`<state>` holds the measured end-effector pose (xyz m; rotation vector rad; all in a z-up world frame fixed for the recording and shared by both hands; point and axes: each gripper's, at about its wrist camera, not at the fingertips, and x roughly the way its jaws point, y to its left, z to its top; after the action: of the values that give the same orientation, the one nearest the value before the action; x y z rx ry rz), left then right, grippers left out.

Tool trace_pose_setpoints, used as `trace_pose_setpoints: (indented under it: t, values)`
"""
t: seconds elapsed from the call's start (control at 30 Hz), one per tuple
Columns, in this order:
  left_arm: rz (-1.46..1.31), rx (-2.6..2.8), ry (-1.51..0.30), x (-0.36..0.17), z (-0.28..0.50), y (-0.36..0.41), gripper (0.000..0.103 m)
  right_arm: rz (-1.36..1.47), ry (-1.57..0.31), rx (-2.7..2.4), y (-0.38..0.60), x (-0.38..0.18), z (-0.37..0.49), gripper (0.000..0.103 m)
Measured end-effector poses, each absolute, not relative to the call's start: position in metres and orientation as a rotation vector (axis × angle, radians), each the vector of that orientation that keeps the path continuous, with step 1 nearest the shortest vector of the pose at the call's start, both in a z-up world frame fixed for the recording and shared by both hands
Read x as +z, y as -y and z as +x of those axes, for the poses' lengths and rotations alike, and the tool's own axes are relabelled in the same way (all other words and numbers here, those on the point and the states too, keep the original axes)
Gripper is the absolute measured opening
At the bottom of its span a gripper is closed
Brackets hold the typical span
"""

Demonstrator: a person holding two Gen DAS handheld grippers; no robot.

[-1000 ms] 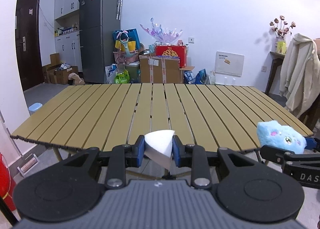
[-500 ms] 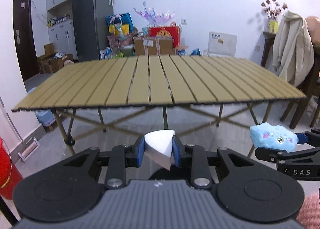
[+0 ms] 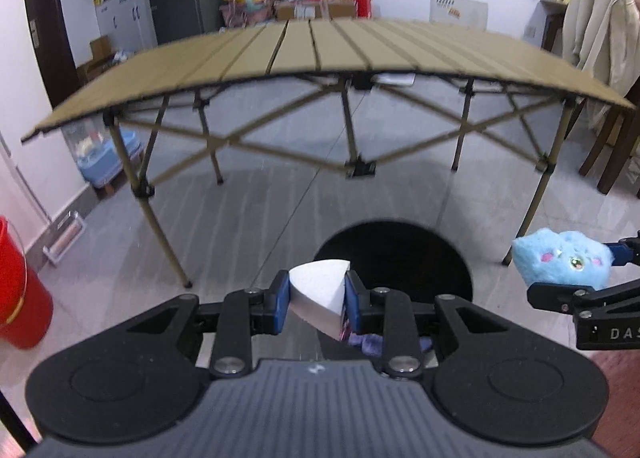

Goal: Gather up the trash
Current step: 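Lift the foam wedge and plush toy and carry both toward the bin, then lower both tools with the wedge and plush toy over the bin opening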

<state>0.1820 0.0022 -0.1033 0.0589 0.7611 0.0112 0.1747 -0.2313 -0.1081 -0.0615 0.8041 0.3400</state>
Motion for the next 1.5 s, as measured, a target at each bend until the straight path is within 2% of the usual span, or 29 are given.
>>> trace_pose_setpoints:
  t: [0.17,0.53,0.87,1.5]
  values:
    - [0.053,0.025,-0.803,-0.128,0.179,-0.009,0.029,-0.115,-0.85,0.358,0.222,-0.131,0.173,0.077]
    - [0.059,0.025,-0.81,-0.139,0.176,-0.013,0.029,-0.154,-0.923,0.351,0.222,-0.157,0.183,0.077]
    - [0.046,0.033,-0.908,-0.16,0.193,-0.014,0.029,-0.169,-0.985,0.346,0.216,-0.181,0.196,0.077]
    - [0.033,0.074,-1.062,-0.185,0.218,-0.009,0.029,-0.137,-1.065,0.293,0.22,-0.202,0.214,0.077]
